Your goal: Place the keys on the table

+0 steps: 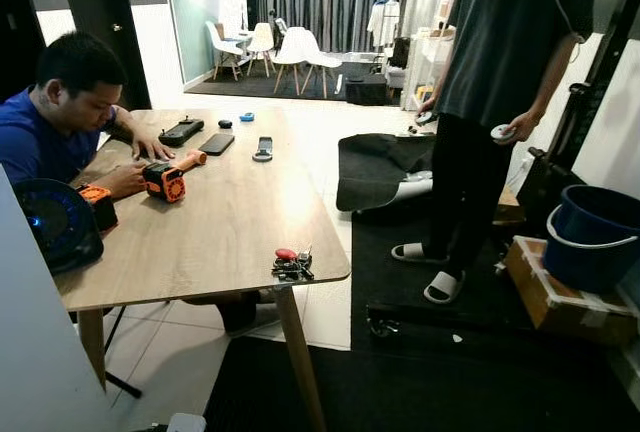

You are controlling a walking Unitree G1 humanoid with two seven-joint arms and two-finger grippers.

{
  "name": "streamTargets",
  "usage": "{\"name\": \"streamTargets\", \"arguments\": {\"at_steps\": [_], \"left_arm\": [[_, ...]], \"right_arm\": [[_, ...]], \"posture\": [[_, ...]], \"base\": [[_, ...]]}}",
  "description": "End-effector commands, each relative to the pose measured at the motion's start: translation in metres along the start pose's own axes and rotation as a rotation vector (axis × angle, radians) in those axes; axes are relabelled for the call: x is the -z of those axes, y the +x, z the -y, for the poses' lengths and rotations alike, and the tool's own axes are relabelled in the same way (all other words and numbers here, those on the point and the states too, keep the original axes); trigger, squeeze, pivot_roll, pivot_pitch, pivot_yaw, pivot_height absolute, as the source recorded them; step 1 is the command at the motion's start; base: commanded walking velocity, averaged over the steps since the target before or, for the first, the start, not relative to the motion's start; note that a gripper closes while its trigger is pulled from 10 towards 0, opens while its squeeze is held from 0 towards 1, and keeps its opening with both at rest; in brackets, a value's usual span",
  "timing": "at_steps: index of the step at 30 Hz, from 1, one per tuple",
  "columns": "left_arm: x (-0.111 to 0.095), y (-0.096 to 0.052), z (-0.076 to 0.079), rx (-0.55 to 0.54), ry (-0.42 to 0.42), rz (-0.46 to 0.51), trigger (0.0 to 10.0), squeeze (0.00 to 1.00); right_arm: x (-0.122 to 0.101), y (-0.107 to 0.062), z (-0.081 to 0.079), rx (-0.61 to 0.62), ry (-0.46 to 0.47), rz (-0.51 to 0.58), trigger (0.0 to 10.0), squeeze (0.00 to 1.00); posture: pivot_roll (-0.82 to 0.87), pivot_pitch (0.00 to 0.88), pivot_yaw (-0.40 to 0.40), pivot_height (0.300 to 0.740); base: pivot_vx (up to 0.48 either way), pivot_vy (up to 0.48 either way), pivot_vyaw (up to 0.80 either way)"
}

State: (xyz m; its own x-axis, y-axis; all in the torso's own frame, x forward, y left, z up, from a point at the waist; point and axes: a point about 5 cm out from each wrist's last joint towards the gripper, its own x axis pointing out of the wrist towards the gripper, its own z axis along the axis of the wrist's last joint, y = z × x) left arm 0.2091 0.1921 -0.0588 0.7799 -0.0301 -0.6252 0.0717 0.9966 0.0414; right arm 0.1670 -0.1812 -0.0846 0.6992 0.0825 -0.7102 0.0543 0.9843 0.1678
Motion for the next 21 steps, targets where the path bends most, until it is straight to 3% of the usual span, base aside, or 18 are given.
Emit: {"name": "streamTargets", "arguments": {"at_steps": [1, 5, 9, 12, 21], "left_arm": [[0.002, -0.001, 0.003, -0.004, -0.019, -0.003, 10.0, 0.0], [0.001, -0.001, 0.004, -0.005, -0.02, 0.006, 10.0, 0.0], [-0.002, -0.002, 0.006, 0.003, -0.013, 0.024, 10.0, 0.0], [-0.007, -0.001, 0.009, 0.018, 0.002, 0.044, 10.0, 0.0], [-0.013, 0.002, 0.012, 0.049, 0.006, 0.038, 10.0, 0.0]], "right_arm": [[0.0, 0.0, -0.002, -0.014, -0.04, -0.006, 10.0, 0.0], [0.0, 0.001, -0.004, -0.028, -0.059, -0.009, 10.0, 0.0], [0.001, 0.001, -0.004, -0.028, -0.067, -0.012, 10.0, 0.0], [0.0, 0.0, -0.002, -0.011, 0.009, 0.004, 10.0, 0.0], [0.0, 0.0, 0.0, -0.001, -0.022, -0.005, 10.0, 0.0]], "posture": [[0.06, 0.008, 0.017, 0.74], [0.06, 0.008, 0.017, 0.74], [0.06, 0.01, 0.017, 0.74], [0.06, 0.01, 0.018, 0.74], [0.06, 0.011, 0.021, 0.74]], "base": [[0.0, 0.0, 0.0], [0.0, 0.0, 0.0], [0.0, 0.0, 0.8], [0.0, 0.0, 0.0], [0.0, 0.0, 0.0]]}}
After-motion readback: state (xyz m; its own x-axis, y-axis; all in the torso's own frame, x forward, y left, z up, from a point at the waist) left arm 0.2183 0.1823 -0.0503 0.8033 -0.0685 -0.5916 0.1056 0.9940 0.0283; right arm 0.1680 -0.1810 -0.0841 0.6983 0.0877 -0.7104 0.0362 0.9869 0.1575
